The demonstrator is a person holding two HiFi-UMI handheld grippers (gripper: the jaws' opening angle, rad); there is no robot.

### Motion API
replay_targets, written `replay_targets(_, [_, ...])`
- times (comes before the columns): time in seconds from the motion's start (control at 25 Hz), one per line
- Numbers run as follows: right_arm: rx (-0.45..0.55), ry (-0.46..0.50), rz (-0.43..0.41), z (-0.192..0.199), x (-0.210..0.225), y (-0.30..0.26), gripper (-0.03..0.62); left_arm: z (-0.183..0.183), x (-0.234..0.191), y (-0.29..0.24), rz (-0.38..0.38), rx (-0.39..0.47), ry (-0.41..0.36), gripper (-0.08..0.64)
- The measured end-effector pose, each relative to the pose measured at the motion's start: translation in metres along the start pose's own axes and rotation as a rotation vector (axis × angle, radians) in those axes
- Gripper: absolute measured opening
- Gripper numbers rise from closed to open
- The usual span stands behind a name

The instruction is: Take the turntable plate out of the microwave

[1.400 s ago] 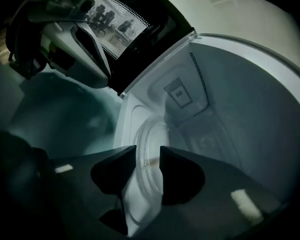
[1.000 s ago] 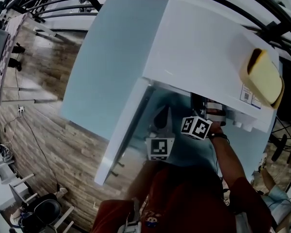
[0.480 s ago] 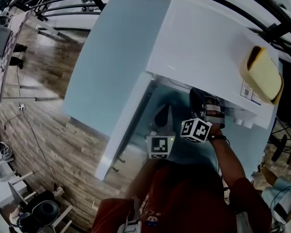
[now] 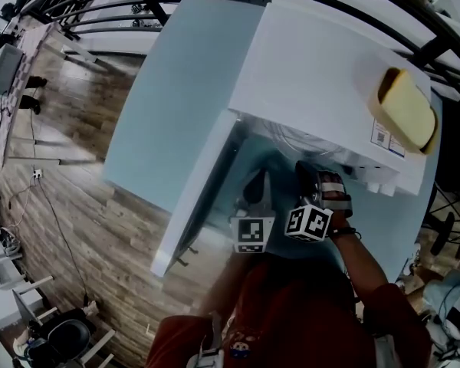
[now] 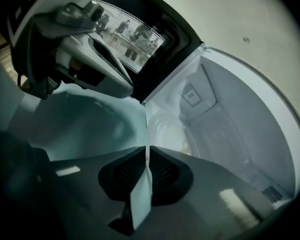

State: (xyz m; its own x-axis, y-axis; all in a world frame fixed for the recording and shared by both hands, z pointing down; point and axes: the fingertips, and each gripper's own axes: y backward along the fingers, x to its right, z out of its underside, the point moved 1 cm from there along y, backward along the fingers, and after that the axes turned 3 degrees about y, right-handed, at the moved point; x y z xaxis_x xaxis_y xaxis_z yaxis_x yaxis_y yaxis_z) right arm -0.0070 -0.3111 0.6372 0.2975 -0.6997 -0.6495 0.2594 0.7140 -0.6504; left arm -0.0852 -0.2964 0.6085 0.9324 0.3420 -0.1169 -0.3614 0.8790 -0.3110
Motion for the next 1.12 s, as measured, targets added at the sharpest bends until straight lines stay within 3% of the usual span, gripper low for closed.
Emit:
replay_targets(0.16, [0.014,-0.031,-0.009,-0.003,-0.01,0.013,0.02,0.0,0.003,0.008,0.002,-0.002,0.006,-0.002])
replay_targets(0.72, [0.068,0.002,-0.043,0.007,-0.047,0.055,0.023,0.017,0.02,0.032,-0.008,-0.024,0.083,0.029])
replay_targets(0.84, [0.088,0.0,-0.037,0.007,-0.051,0.06,0.023,0.023,0.024,0.034,0.017,-0.031,0.166,0.077])
replay_targets(1.12, [0.09,0.009,-0.043,0.009,-0.053,0.07,0.023,0.028,0.028,0.027,0.131,-0.044,0.473,0.217])
